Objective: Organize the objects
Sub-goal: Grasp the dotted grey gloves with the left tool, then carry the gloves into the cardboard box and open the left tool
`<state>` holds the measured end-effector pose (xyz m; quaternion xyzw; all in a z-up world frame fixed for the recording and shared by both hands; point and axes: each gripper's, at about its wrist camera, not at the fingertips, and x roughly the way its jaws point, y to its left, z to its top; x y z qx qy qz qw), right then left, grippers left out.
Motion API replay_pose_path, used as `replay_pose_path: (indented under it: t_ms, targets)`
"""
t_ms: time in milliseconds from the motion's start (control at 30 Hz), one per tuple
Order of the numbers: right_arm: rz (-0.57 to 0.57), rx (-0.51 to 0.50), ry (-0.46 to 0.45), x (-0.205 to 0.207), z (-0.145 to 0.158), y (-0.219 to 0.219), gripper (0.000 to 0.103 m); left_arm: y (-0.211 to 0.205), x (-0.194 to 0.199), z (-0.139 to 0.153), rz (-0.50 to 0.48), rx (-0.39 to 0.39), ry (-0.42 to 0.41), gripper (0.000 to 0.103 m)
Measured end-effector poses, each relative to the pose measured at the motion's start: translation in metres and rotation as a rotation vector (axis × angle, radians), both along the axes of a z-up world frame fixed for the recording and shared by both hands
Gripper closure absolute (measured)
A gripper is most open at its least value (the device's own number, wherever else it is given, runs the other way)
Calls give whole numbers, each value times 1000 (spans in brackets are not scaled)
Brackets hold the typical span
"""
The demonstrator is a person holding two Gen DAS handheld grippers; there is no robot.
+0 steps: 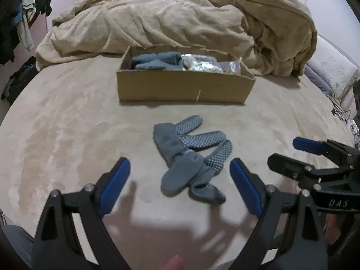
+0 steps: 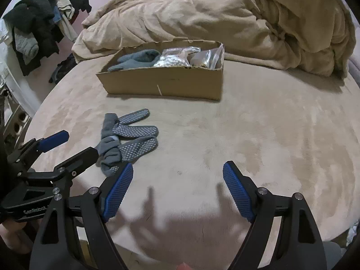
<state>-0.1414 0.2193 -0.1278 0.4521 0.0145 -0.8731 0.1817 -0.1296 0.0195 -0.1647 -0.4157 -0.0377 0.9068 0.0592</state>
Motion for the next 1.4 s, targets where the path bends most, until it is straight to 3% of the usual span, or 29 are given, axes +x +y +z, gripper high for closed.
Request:
replay_pose_path:
  t_ms: [300,400,467,533,633,867,1100,1400]
  targets:
    - [5,-16,-29,-19,-16,-6,18,3,-34,-39,4,-36,-113,12]
    - [6,-21,-33,-23,-19,-7,18,8,-35,-42,-13,-64,-102,16]
    - [1,-25,-36,-25,-20,-5,18,12,-34,-43,-31,-70,-95,27]
    - [-1,-24,-40,-25,-22,-4,18,17,-32,-41,-63,-74,-92,58]
    - [2,-18,-46,-24,-23,-4,18,25,-30,-35,-88,-75,-84,71]
    - [-5,-26,-21,-13,-8,2,18,22,-12,-8,-96,-3,-62,74]
    - [-1,-23,19,-1,22,6,18,5,4,37,-84,54,-13,74]
    - [10,-30,79,-20,48,5,18,-17,-30,78,-104,94,37,74]
